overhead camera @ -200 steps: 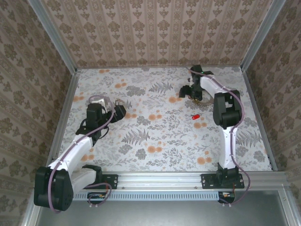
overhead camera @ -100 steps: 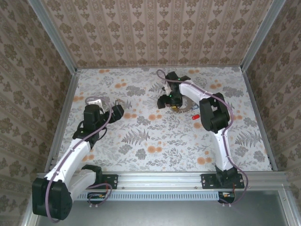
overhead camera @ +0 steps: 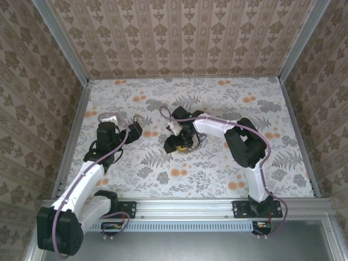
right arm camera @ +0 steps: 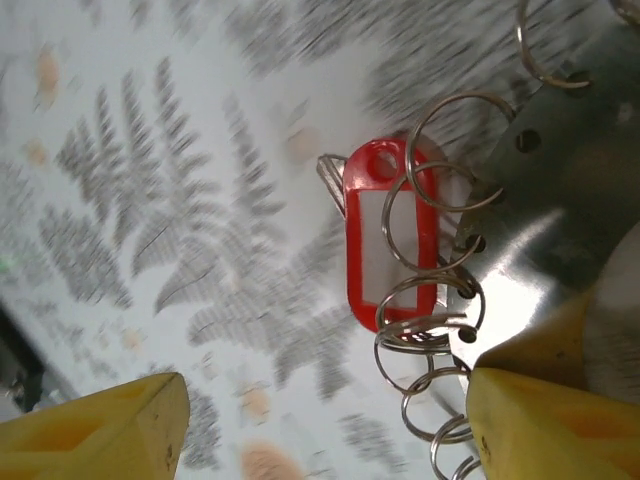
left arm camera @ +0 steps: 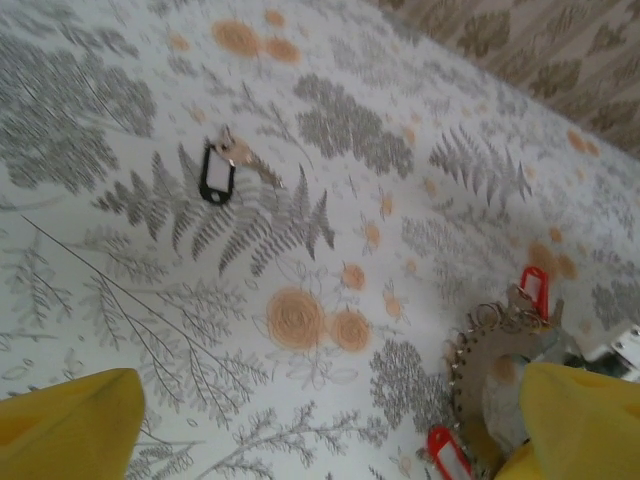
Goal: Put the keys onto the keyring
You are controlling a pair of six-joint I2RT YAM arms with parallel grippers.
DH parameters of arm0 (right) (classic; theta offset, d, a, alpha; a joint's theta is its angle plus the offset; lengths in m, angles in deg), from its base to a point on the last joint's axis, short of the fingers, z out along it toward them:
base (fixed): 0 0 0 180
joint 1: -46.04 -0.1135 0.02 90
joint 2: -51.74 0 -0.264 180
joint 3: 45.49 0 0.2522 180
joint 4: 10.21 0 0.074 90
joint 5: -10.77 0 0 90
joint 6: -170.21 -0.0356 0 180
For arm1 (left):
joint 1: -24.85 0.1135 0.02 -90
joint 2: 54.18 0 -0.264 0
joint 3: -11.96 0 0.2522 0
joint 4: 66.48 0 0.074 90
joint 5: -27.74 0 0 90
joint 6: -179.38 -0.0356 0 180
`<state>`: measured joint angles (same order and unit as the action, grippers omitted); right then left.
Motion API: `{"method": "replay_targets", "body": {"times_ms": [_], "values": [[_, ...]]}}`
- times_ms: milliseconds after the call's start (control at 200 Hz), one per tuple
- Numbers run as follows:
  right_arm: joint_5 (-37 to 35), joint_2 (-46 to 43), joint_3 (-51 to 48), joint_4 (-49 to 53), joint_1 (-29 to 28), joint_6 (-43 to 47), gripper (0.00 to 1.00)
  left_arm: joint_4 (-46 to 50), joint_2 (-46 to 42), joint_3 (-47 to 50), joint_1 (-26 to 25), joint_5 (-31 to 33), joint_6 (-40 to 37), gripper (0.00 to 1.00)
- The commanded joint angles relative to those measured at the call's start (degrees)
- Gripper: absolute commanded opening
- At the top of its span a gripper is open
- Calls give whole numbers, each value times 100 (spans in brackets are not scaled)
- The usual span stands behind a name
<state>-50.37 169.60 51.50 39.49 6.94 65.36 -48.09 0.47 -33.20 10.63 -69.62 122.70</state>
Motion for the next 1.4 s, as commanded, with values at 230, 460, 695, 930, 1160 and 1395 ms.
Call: {"method": "replay_targets", "body": {"times_ms": [230,460,695,930,1160,1395], "values": [[-394,-1879,-1234,-1203,1070,-918,69,-242,1641,-869,-643,-1369,-148,70],[-380,-1845,-1851,-1085,1851,-1139,57,-354,2788,-1202,-1329,-1549,-1,64],[-285,-1868,-2452,-1431,1843,-1378,54,-127,3846,-1842,-1710,-1637,-106,53],[21,-1738,-2716,-1930,1817,-1710,52,-174,4391,-2013,-1751,-1706,-124,43],[290,-1413,-2787,-2408,1813,-2049,49,-268,4770,-2116,-1751,-1883,-107,34],[40,-1298,-2873,-2471,1832,-2076,49,-80,5010,-2221,-1733,-1757,-192,30]]}}
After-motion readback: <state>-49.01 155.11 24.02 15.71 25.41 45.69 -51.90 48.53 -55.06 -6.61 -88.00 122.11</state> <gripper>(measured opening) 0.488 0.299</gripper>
